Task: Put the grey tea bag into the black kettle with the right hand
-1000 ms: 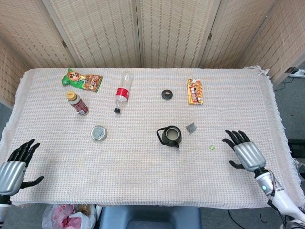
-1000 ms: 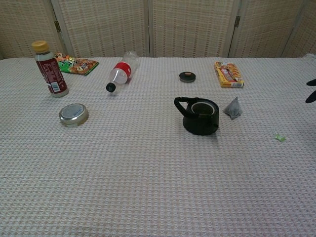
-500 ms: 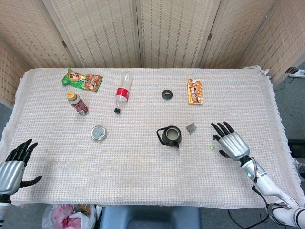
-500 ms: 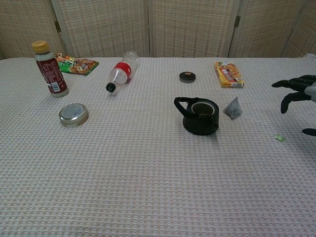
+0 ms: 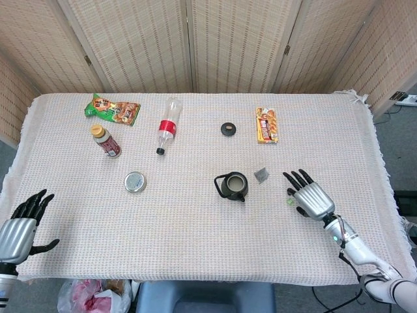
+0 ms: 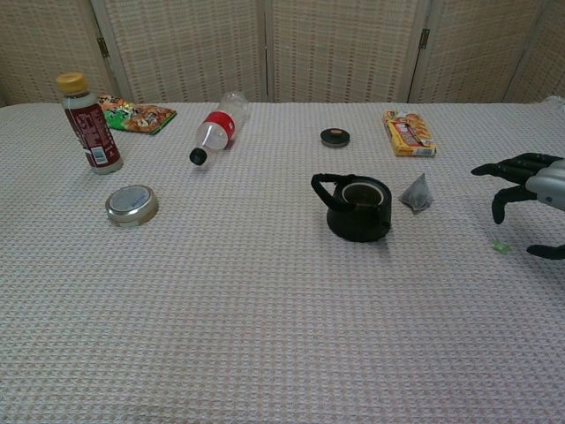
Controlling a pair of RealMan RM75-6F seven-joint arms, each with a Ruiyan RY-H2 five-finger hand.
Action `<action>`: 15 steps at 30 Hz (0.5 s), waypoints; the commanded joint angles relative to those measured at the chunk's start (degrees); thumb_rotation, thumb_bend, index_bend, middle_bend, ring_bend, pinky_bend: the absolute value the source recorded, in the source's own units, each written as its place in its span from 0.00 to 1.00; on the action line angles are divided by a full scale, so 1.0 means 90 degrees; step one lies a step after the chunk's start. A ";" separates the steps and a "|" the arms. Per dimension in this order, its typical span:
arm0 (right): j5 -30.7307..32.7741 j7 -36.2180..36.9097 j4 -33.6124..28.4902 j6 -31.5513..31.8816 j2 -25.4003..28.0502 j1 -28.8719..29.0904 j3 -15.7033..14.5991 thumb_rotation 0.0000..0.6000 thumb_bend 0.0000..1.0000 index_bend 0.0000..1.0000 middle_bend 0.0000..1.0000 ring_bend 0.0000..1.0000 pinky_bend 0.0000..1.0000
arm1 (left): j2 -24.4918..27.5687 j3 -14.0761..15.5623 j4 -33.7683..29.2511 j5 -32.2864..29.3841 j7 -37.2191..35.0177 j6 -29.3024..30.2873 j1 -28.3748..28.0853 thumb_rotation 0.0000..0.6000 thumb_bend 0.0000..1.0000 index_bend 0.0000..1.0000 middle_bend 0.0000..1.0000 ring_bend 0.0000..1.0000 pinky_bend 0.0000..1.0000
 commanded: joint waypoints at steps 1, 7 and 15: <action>0.0009 0.0070 0.0129 -0.0048 -0.0088 0.0039 -0.0051 1.00 0.22 0.42 0.00 0.00 0.00 | -0.0006 -0.0002 0.0003 -0.0017 0.0013 -0.0027 -0.0013 1.00 0.19 0.00 0.00 0.00 0.16; 0.0053 0.0172 0.0426 -0.0126 -0.0288 0.0123 -0.0083 1.00 0.22 0.44 0.00 0.00 0.00 | -0.0009 -0.0014 0.0011 -0.0063 0.0014 -0.0089 -0.0042 1.00 0.19 0.00 0.00 0.00 0.16; 0.0105 0.0359 0.0688 -0.0246 -0.0439 0.0232 -0.0131 1.00 0.22 0.45 0.00 0.00 0.00 | -0.0016 -0.0026 0.0057 -0.0083 -0.0047 -0.0137 -0.0075 1.00 0.19 0.00 0.00 0.00 0.16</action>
